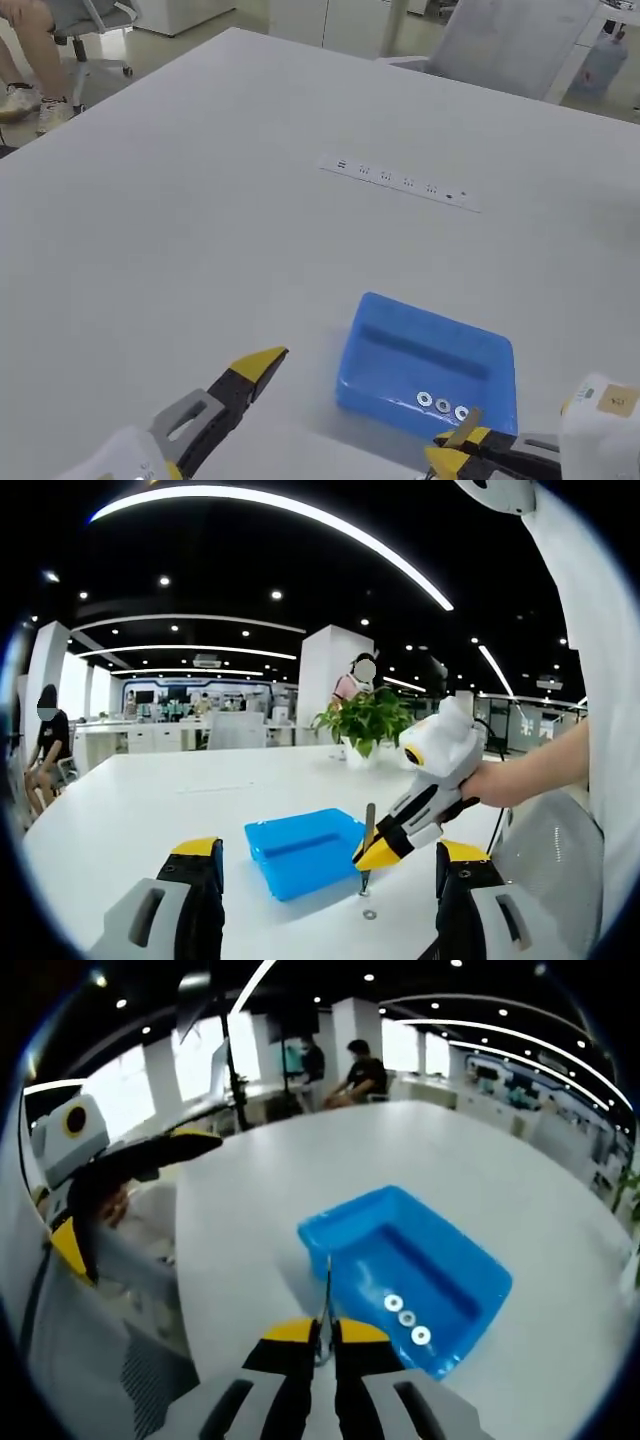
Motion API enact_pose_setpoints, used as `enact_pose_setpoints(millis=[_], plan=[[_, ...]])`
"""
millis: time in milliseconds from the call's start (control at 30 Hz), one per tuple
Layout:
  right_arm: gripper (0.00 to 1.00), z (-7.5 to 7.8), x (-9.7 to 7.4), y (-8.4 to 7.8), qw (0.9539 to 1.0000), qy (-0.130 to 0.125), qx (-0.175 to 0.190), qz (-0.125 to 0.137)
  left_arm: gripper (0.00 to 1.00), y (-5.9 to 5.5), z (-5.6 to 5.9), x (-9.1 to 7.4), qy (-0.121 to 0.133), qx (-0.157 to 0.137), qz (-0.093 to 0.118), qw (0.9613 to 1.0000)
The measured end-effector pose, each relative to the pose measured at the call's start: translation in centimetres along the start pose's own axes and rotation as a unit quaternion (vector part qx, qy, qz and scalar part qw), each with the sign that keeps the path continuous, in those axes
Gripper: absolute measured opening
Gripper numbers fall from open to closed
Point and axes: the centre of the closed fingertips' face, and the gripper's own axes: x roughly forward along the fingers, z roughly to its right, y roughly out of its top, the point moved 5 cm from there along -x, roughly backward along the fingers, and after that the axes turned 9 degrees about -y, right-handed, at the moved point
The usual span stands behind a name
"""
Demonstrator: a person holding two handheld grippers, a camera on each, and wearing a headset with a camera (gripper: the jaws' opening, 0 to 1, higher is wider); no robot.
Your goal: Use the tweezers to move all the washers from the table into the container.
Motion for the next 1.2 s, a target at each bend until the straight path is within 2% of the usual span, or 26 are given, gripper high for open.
enact_pose_setpoints(millis=[333,667,867,1200], plan=[[0.03,0.1,-1.1,1.9,0.9998,-0.004,-0.010,0.018,0.89,-0.1,0.0,0.1,0.000,0.000,-0.003,1.0000],[0.03,0.2,-2.1,4.0,0.9989,-0.004,-0.002,0.047,0.89,-0.1,0.0,0.0,-0.002,-0.001,-0.004,1.0000],[0.03,0.6,-2.2,5.0,0.9978,-0.006,0.008,0.065,0.88,-0.2,0.1,0.1,-0.003,0.000,-0.007,1.0000],[0.03,1.0,-1.8,6.1,0.9967,-0.005,0.010,0.081,0.88,-0.3,0.1,0.1,-0.003,-0.003,-0.012,0.9999]])
